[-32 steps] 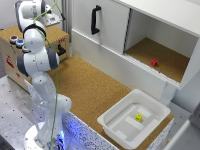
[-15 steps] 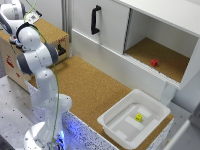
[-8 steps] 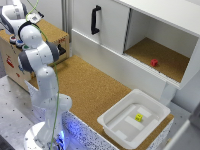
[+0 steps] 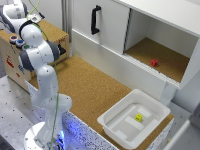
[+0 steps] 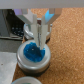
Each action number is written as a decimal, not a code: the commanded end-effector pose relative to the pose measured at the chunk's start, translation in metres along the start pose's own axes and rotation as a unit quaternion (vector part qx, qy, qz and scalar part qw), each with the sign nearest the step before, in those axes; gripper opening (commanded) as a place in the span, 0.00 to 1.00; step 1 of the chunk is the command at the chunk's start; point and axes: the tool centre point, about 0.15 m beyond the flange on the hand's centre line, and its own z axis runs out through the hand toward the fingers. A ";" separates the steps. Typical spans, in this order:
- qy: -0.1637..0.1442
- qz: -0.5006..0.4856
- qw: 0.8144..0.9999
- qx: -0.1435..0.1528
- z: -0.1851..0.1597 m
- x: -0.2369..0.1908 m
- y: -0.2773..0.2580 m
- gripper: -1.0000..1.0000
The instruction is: Push down the blue button to turn on the blue light
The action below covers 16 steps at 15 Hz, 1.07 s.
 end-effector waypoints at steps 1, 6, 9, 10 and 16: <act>-0.083 0.017 0.996 0.022 -0.007 0.030 0.007 0.00; -0.093 0.031 0.995 0.036 0.009 0.027 -0.002 0.00; -0.090 0.051 0.994 0.037 0.022 0.029 0.000 0.00; -0.087 0.060 0.994 0.038 0.026 0.031 0.002 0.00; -0.096 0.080 0.991 0.042 0.029 0.022 -0.012 0.00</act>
